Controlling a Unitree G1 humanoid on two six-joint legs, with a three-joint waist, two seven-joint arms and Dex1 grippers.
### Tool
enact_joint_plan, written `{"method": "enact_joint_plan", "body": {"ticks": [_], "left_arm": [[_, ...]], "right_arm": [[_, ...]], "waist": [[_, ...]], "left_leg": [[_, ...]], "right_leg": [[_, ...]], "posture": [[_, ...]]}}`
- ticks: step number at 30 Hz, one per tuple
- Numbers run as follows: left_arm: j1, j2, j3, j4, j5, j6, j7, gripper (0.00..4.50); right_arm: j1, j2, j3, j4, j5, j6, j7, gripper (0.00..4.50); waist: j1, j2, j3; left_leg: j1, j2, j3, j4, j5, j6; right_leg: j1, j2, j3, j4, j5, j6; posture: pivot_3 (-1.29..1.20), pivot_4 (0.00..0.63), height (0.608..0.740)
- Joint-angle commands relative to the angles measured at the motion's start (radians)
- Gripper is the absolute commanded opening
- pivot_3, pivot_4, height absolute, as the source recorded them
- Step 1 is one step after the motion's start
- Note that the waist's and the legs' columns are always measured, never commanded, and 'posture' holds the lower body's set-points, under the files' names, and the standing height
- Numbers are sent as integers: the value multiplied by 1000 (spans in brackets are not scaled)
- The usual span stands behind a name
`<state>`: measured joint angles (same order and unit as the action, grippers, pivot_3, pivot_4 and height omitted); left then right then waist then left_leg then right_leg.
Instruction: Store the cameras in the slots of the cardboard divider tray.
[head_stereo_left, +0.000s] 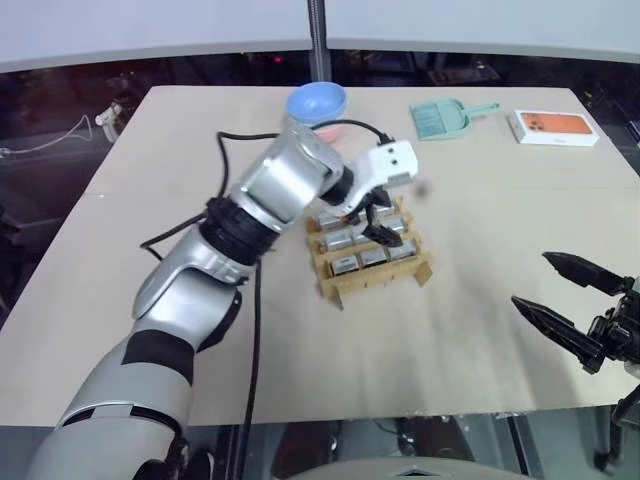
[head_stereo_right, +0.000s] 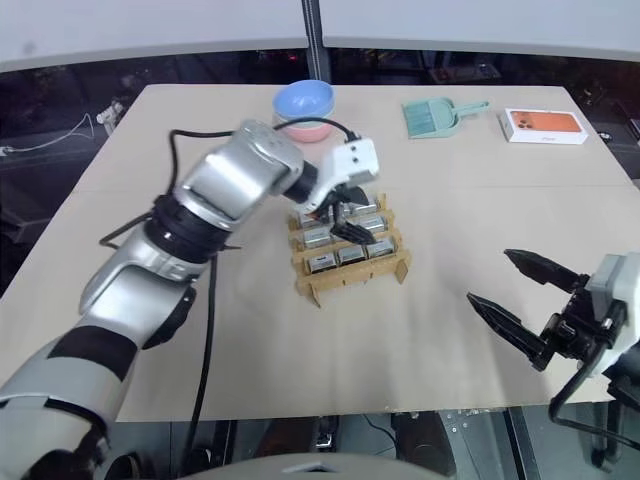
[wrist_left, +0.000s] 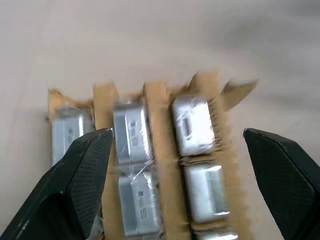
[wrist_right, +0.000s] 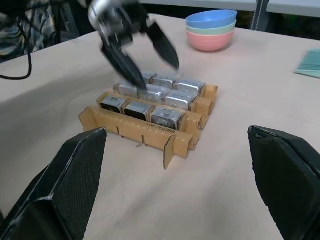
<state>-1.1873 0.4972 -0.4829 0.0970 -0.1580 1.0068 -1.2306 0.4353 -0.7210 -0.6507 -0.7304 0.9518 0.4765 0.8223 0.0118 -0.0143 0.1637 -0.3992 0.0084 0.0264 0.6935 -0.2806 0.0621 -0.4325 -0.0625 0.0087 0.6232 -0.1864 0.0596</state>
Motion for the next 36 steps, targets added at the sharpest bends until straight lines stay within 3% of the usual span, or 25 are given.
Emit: {"method": "enact_joint_plan", "body": {"ticks": [1,5,9,12,15,18,21,25,28,36], "left_arm": [[111,42,197,-147,-109,-72,6,4311],[264,82,383,-276,-227,52,70,4311],[467,208,448,-356,-214,-8,115,4311],[631,289,561,-448,-304,34,90,4311],[811,225,744,-573,-412,11,154,4311],[1003,223,821,-671,-445,18,189,4311],[1205,181,856,-738,-447,-52,234,4311],[1367,146,790,-762,-349,-246,282,4311],[1435,116,811,-780,-355,-317,314,4311],[1554,144,816,-776,-361,-443,299,4311]], "right_arm": [[-14,-30,-33,14,22,2,21,4500],[-30,-64,-31,50,22,10,55,4500],[-54,-94,-19,98,15,18,103,4500],[-81,-123,-8,167,-11,22,141,4500],[-81,-142,10,244,-69,-7,210,4500],[-87,-139,18,308,-107,-29,254,4500],[-104,-121,43,365,-137,-54,279,4500],[-140,-90,94,426,-182,-97,306,4500],[-152,-76,116,463,-208,-125,328,4500],[-156,-65,146,489,-245,-143,351,4500]], "waist": [[-3,1,0],[0,0,0],[-3,0,0],[-4,-2,1],[8,-3,2],[7,-4,2],[0,-4,2],[4,-4,2],[4,-3,1],[2,-2,1]], "left_leg": [[1,0,1,0,0,0],[1,0,2,0,0,0],[3,0,3,0,0,0],[3,1,3,-1,0,0],[2,1,3,0,0,0],[2,0,2,0,0,0],[3,0,4,-1,0,0],[5,1,4,-1,0,0],[6,1,4,-1,0,-1],[6,1,7,-3,0,-1]], "right_leg": [[0,0,1,0,0,0],[0,0,1,1,0,0],[1,0,3,1,0,0],[0,0,3,2,0,0],[1,-2,2,0,0,0],[2,-4,0,-1,0,0],[1,-4,1,-1,2,-3],[2,-4,1,0,0,0],[3,-4,1,1,0,0],[1,-4,2,0,0,0]], "posture": [[0,150,740],[0,150,740],[0,150,740],[0,150,740],[0,150,740],[0,150,740],[0,150,740],[0,150,740],[0,150,740],[0,150,740]]}}
